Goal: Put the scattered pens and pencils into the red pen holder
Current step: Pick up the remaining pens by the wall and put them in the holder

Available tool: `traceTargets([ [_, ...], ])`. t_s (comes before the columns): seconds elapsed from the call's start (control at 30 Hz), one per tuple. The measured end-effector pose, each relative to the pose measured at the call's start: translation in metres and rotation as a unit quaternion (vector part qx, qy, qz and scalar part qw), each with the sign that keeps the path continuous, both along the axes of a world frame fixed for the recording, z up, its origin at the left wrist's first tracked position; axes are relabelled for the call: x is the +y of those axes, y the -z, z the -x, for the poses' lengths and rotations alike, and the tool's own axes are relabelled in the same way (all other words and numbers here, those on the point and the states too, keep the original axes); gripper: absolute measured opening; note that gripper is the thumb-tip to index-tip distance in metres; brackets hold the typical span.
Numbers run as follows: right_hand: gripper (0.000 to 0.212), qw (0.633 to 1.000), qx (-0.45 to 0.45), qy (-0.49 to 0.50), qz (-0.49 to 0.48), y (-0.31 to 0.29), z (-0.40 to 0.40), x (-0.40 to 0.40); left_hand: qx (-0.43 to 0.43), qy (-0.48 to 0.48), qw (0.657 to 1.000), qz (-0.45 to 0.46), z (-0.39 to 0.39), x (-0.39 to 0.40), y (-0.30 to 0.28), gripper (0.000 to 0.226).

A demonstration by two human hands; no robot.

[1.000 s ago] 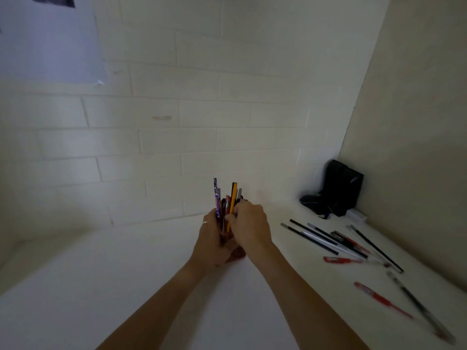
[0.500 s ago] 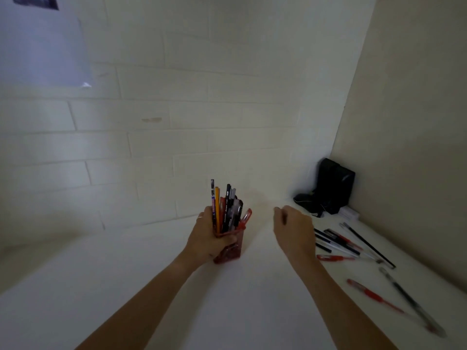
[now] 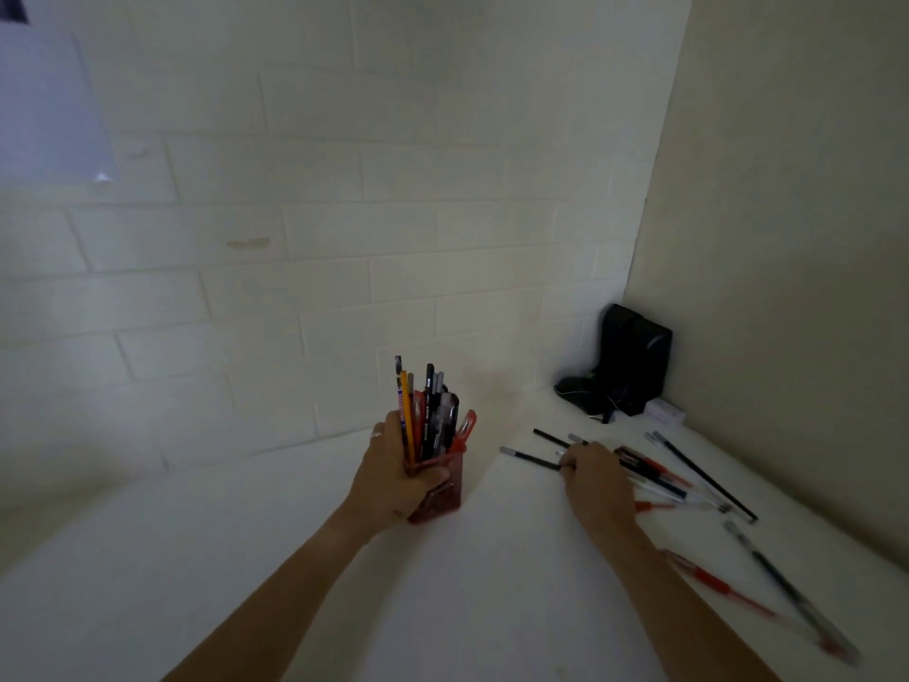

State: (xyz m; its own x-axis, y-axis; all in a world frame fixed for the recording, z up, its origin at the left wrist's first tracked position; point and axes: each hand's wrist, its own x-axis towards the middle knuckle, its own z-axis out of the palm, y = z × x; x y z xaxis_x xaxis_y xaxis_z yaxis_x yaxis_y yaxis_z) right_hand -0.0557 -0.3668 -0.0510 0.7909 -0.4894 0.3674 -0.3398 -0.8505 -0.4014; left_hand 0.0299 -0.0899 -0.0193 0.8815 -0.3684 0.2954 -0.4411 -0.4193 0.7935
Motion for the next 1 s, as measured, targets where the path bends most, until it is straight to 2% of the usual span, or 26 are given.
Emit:
traceTargets([
  [0.13,0.003,0.998,-0.042,0.041,0.038,-0.002,-0.009,-0.008,-0.005,0.006,1.000,-0.013,-0.006,-0.001,0.002,0.063],
  [0.27,0.005,0.995,-0.015,0.077,0.061,-0.005,-0.014,-0.031,-0.008,0.008,1.000,-0.015,-0.006,-0.002,0.003,0.064],
  [0.6,0.015,0.991,0.112,0.036,0.063,-0.013,-0.031,-0.051,-0.013,0.000,1.000,-0.023,-0.001,-0.002,0.001,0.066],
  [0.87,0.020,0.986,0.131,-0.003,0.103,-0.022,-0.029,-0.040,-0.008,0.003,1.000,-0.017,0.000,0.000,0.000,0.065],
  [0.93,0.019,0.988,0.118,-0.007,0.098,-0.034,-0.025,-0.033,-0.010,0.002,1.000,-0.018,0.003,-0.001,-0.002,0.067],
  [1.0,0.013,0.997,0.027,-0.017,0.073,-0.053,-0.023,-0.020,-0.011,-0.003,1.000,-0.019,0.005,-0.002,-0.003,0.066],
])
